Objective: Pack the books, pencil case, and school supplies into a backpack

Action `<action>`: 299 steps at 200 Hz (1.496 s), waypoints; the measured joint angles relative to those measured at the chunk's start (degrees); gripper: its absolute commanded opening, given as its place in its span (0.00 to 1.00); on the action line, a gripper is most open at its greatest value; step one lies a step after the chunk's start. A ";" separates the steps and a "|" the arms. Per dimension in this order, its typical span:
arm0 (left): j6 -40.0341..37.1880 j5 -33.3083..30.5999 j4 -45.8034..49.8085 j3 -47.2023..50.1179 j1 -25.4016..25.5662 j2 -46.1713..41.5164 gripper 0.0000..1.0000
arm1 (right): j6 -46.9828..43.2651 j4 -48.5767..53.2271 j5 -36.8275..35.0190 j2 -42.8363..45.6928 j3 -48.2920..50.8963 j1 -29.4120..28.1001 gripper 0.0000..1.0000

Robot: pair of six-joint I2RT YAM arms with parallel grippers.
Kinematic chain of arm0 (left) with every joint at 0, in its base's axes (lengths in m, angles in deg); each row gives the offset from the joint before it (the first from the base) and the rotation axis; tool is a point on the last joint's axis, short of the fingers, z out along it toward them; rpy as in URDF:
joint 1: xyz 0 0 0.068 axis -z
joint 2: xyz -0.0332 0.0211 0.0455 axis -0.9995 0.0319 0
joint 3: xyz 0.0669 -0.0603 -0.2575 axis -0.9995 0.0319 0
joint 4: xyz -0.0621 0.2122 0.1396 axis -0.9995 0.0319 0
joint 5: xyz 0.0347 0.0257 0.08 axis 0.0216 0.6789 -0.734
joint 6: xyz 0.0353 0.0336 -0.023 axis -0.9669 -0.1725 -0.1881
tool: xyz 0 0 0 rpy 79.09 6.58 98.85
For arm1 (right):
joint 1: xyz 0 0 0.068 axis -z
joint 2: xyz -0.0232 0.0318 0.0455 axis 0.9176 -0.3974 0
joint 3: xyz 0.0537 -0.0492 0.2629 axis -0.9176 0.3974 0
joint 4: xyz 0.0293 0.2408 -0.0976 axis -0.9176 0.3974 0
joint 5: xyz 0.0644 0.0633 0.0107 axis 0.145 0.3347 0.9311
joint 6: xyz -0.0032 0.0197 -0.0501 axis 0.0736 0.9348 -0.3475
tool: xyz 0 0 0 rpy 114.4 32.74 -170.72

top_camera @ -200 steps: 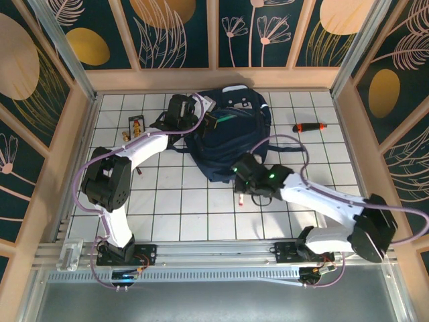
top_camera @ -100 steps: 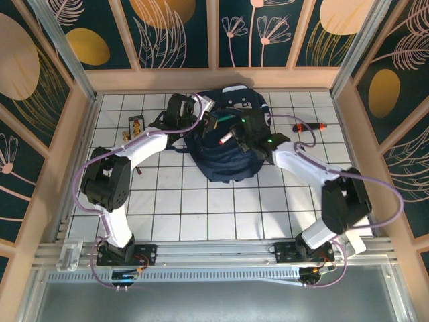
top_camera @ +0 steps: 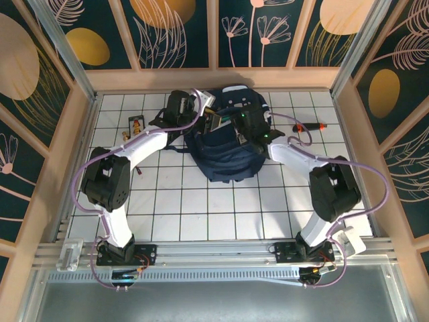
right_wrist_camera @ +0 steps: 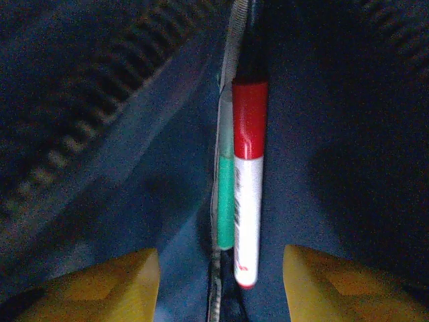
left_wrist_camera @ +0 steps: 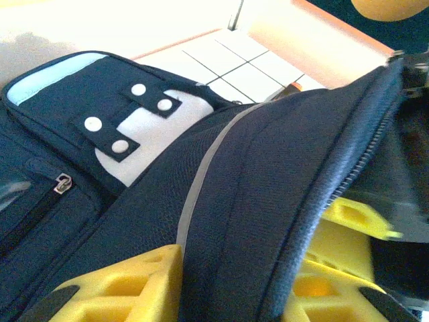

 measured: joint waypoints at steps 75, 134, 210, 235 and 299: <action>9.33 0.02 -5.31 15.02 -6.03 -16.09 0.51 | -35.93 8.37 1.33 23.65 6.21 -0.09 0.51; 16.59 -2.67 -6.75 22.71 -6.12 -19.80 0.58 | -60.57 21.88 7.80 18.78 -1.01 0.02 0.48; 4.52 -3.82 5.64 21.35 -6.27 -13.22 0.51 | -70.31 35.89 13.49 6.27 -12.28 1.49 0.53; -13.60 -2.67 8.48 20.31 -6.38 -11.32 0.53 | -70.49 37.81 15.10 3.15 -16.44 5.14 0.54; -45.44 -2.54 4.17 22.60 -6.40 -7.08 0.47 | -69.85 39.52 16.44 -4.37 -23.47 9.22 0.56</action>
